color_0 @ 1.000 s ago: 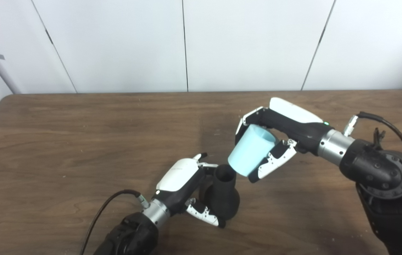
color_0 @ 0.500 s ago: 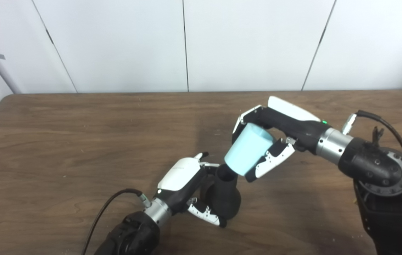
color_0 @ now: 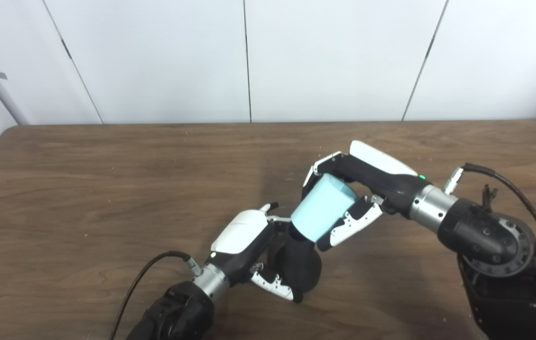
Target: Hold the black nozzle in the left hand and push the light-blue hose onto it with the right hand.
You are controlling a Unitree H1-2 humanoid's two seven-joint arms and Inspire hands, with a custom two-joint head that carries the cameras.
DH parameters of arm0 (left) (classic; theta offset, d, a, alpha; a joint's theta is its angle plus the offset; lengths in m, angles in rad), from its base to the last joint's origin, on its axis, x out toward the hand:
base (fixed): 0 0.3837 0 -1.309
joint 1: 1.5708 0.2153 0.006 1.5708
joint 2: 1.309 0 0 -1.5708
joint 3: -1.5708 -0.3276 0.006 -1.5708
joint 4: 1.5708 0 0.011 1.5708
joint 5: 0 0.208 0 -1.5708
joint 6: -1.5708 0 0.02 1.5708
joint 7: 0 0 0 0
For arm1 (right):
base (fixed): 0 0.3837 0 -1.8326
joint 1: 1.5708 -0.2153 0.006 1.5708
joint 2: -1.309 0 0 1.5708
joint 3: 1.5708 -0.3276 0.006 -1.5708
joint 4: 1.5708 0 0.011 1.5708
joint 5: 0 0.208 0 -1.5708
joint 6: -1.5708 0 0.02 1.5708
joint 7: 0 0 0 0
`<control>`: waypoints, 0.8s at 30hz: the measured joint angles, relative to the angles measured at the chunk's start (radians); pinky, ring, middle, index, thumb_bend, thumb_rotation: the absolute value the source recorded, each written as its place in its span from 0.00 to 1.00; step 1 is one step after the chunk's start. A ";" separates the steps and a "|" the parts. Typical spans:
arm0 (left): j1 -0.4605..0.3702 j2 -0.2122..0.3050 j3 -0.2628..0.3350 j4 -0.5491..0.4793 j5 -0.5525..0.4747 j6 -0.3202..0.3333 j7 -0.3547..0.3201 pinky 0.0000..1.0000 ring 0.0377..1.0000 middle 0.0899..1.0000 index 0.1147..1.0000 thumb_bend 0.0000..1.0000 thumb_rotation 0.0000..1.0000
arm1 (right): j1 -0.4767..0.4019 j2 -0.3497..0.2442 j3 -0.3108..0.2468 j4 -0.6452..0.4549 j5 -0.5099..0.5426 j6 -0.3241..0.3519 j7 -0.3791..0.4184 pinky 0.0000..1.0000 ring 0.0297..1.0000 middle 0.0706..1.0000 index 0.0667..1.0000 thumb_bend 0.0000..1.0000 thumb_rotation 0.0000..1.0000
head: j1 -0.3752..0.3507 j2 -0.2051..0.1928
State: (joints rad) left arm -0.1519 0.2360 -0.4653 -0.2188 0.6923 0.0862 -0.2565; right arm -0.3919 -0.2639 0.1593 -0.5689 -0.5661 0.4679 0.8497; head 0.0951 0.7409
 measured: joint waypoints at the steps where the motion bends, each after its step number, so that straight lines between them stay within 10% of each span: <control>1: 0.000 0.001 0.000 0.000 0.000 0.000 0.000 1.00 0.70 0.45 0.41 0.52 0.00 | 0.002 0.001 0.003 0.000 0.000 0.000 -0.006 0.31 0.41 0.45 0.46 0.50 0.00 | 0.002 -0.002; 24: -0.013 -0.008 -0.007 0.013 0.002 0.000 0.001 1.00 0.70 0.44 0.42 0.52 0.00 | -0.081 -0.048 0.053 0.016 0.024 0.001 0.028 0.31 0.41 0.46 0.46 0.50 0.00 | -0.003 0.008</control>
State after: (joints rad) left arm -0.1646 0.2279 -0.4722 -0.2053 0.6946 0.0862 -0.2559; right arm -0.4728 -0.3123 0.2124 -0.5533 -0.5417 0.4693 0.8779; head 0.0920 0.7486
